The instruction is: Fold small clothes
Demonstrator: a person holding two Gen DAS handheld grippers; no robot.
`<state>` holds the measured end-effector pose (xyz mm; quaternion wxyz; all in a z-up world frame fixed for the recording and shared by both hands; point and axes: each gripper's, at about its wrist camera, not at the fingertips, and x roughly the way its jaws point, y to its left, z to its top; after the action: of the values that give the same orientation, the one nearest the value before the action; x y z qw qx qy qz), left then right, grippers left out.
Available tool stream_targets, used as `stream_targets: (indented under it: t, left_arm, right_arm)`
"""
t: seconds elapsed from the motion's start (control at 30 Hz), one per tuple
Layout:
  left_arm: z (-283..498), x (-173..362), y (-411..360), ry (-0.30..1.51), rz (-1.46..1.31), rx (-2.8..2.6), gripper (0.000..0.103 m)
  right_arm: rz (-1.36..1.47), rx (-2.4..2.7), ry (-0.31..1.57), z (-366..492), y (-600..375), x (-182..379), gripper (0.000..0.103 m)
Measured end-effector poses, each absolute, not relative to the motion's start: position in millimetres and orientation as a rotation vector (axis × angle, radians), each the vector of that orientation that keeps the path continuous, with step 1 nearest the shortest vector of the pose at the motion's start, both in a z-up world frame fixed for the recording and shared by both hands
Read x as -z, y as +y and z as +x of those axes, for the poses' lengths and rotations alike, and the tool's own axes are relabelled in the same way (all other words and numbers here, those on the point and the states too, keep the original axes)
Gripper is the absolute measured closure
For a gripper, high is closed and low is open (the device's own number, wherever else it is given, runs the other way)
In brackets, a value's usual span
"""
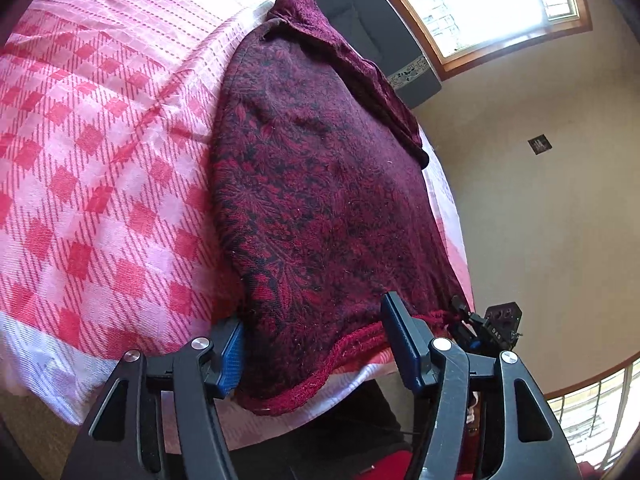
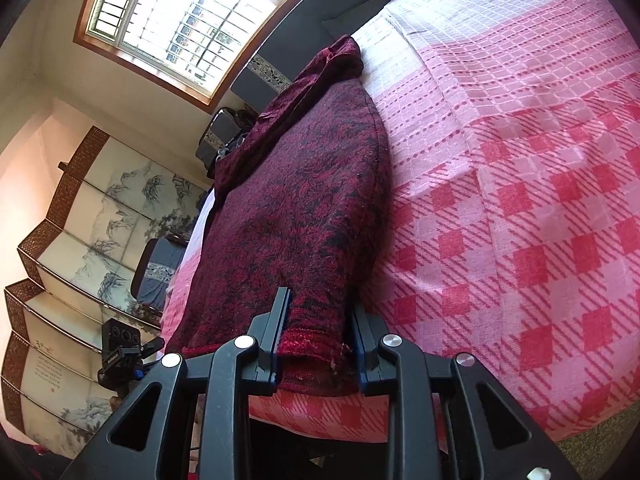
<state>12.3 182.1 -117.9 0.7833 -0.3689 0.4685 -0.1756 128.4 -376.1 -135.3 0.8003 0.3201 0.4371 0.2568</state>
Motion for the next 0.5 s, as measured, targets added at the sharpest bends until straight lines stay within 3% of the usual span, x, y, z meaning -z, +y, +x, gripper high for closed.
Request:
stream_targets:
  t: [0.23, 0.5]
  left_arm:
    - [15, 129, 218, 1.074, -0.909, 0.368, 0.042]
    - [44, 135, 202, 1.129, -0.935, 0.505, 0.040]
  right_arm:
    - [0.688, -0.583, 0.942, 130, -375, 133, 0.074]
    - [0.670, -0.592, 0.937, 131, -369, 131, 0.069]
